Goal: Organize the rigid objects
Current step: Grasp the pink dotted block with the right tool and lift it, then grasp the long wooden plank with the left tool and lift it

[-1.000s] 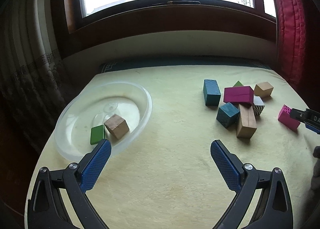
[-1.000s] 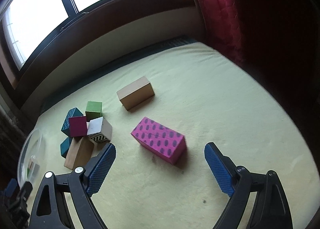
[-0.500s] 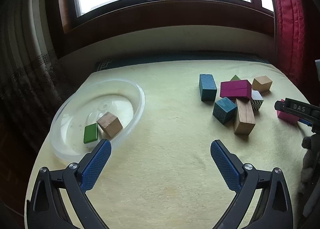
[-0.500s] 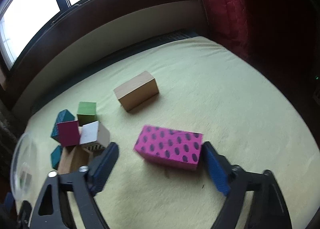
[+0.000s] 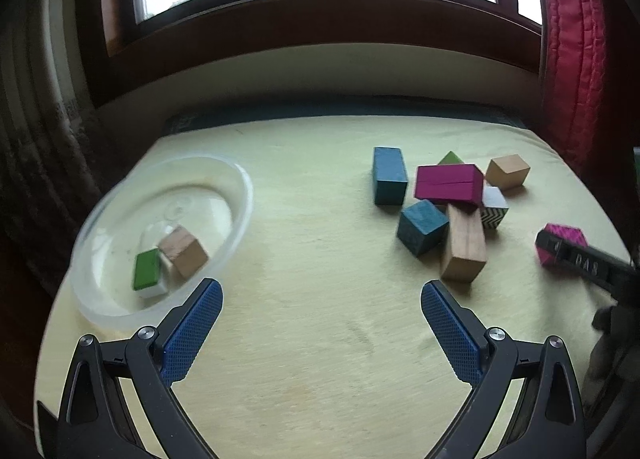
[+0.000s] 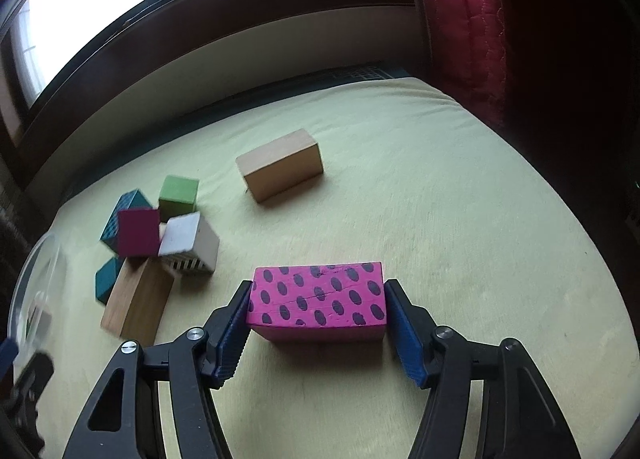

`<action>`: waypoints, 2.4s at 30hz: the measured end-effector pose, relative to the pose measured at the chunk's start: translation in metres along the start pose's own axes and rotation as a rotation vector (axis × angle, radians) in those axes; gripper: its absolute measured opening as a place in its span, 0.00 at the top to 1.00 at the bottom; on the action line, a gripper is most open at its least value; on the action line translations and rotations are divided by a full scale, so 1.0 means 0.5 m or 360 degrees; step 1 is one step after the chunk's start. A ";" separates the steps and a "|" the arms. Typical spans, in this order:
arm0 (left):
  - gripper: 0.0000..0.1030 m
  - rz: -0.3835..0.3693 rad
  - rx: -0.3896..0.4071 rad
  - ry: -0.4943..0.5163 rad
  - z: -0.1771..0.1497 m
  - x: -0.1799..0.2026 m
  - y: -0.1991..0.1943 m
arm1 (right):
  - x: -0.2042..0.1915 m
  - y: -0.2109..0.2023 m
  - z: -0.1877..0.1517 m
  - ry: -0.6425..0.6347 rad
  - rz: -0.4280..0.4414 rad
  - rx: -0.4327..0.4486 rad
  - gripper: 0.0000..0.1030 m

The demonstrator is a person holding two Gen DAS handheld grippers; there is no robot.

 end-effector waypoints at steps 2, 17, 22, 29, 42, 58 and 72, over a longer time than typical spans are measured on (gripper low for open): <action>0.03 -0.0039 -0.0026 -0.0015 0.005 0.009 0.008 | 0.001 -0.004 -0.009 -0.0030 0.0007 -0.0007 0.35; 0.14 -0.0302 -0.0172 0.0045 0.029 0.117 0.078 | 0.014 -0.013 -0.028 -0.0058 0.0069 0.0010 0.35; 0.32 -0.0368 -0.0216 0.0071 0.033 0.151 0.109 | 0.021 -0.012 -0.029 -0.0041 0.0101 0.0013 0.35; 0.49 -0.0393 -0.0228 0.0056 0.048 0.162 0.135 | 0.023 -0.008 -0.025 -0.0030 0.0109 0.0016 0.35; 0.63 -0.0416 -0.0200 0.0066 0.061 0.166 0.145 | 0.016 -0.010 -0.031 -0.0038 0.0091 0.0016 0.34; 0.70 -0.0411 -0.0164 0.0017 0.029 0.141 0.112 | 0.011 -0.011 -0.035 -0.0038 0.0086 0.0016 0.33; 0.70 -0.0367 -0.0086 -0.0028 0.002 0.109 0.061 | 0.009 -0.012 -0.036 -0.0037 0.0085 0.0016 0.33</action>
Point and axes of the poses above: each gripper's, at about its wrist camera, not at the fingertips, and y roughly the way its jaws point, x to its right, z to its top, the point moved 4 cm from there along y, roughly the way its jaws point, and after that the axes turned 12 degrees about -x, right-handed, at the moved point
